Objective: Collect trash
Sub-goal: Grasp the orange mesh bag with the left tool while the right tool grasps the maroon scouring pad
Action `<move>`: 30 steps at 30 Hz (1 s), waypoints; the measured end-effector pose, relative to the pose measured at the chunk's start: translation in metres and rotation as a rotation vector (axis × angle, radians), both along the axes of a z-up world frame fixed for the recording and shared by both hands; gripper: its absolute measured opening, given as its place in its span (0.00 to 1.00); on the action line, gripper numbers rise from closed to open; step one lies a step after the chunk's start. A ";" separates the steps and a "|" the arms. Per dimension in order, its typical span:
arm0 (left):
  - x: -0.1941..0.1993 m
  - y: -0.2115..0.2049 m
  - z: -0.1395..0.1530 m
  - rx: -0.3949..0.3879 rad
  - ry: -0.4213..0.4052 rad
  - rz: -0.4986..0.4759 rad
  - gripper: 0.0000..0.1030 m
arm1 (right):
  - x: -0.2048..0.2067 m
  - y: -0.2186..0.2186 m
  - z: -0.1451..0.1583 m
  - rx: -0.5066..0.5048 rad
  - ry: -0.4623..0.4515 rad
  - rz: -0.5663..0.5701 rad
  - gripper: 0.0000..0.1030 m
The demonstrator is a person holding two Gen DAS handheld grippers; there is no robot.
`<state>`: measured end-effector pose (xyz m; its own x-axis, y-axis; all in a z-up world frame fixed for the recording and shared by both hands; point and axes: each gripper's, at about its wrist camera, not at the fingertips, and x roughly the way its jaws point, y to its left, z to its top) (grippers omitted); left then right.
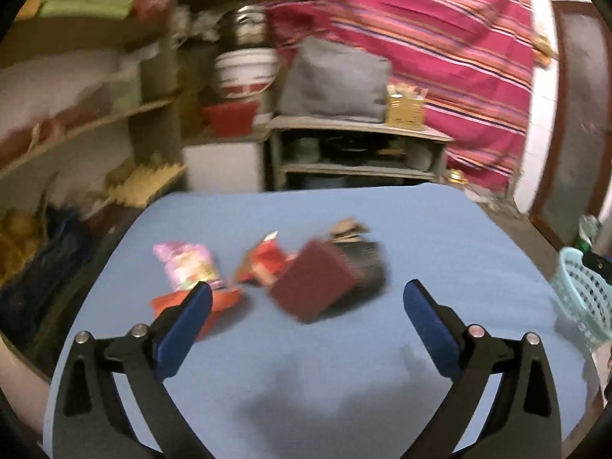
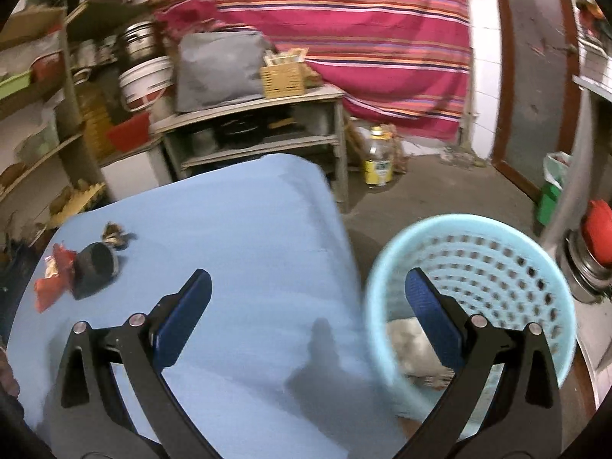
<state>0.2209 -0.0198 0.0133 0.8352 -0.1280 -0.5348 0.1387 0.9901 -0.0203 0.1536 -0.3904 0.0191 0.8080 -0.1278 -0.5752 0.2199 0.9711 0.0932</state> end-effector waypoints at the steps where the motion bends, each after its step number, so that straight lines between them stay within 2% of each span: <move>1: 0.003 0.009 -0.003 0.005 0.010 0.010 0.95 | 0.004 0.008 0.000 -0.004 0.002 0.012 0.96; 7: 0.016 0.043 -0.016 0.063 0.030 0.041 0.95 | 0.034 0.067 -0.011 -0.056 0.034 0.106 0.96; 10: 0.021 0.047 -0.021 0.078 0.040 0.054 0.95 | 0.049 0.087 -0.015 -0.065 0.045 0.135 0.96; 20: 0.045 0.075 -0.036 -0.004 0.099 0.089 0.95 | 0.090 0.128 -0.028 -0.019 0.067 0.179 0.96; 25: 0.058 0.082 -0.053 -0.011 0.166 0.089 0.95 | 0.100 0.144 -0.032 -0.052 0.074 0.201 0.96; 30: 0.063 0.087 -0.057 -0.019 0.183 0.074 0.95 | 0.103 0.152 -0.035 -0.055 0.081 0.216 0.96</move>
<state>0.2835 0.0673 -0.0441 0.7315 -0.0814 -0.6769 0.0582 0.9967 -0.0570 0.2563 -0.2389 -0.0158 0.7714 0.0099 -0.6363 0.0115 0.9995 0.0295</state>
